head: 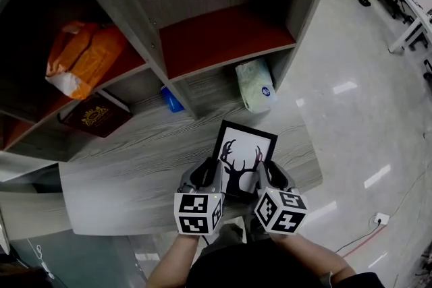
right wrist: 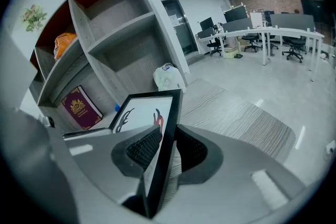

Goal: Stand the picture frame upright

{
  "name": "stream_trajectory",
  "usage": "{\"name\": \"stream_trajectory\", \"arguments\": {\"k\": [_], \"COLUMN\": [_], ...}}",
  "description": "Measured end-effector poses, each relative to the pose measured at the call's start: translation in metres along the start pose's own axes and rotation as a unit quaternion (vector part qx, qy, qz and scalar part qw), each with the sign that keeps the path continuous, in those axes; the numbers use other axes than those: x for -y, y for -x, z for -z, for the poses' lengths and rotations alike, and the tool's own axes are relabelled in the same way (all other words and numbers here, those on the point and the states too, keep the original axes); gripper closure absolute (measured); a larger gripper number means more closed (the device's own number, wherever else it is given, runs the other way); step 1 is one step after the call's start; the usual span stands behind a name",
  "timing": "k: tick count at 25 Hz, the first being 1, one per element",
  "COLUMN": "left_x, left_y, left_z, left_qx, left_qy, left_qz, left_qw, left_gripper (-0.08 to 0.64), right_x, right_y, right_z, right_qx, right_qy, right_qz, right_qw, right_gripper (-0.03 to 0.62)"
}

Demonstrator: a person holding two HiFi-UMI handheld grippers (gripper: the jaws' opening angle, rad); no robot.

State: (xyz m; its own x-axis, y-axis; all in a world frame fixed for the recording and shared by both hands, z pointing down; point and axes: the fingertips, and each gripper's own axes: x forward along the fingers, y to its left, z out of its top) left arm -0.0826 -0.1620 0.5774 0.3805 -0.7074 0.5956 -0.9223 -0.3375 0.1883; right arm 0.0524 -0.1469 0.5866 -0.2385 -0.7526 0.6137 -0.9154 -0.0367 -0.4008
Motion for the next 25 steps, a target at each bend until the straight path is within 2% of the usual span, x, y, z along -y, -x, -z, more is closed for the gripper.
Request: {"name": "stream_trajectory", "arguments": {"k": [16,25], "left_x": [0.014,0.025], "left_y": [0.055,0.077], "left_z": [-0.003,-0.017], "left_qx": [0.045,0.084], "left_qy": [-0.001,0.009], "left_qz": [-0.01,-0.013], "left_qw": [0.9989,0.9964], "left_gripper": [0.485,0.491], "right_x": [-0.019,-0.026], "right_y": [0.05,0.075], "right_z": [0.002,-0.015], "right_qx": [0.047,0.077], "right_qy": [0.019,0.03], "right_qz": [-0.013,-0.027], "right_qw": [0.999,0.996], "right_gripper": [0.505,0.506]}}
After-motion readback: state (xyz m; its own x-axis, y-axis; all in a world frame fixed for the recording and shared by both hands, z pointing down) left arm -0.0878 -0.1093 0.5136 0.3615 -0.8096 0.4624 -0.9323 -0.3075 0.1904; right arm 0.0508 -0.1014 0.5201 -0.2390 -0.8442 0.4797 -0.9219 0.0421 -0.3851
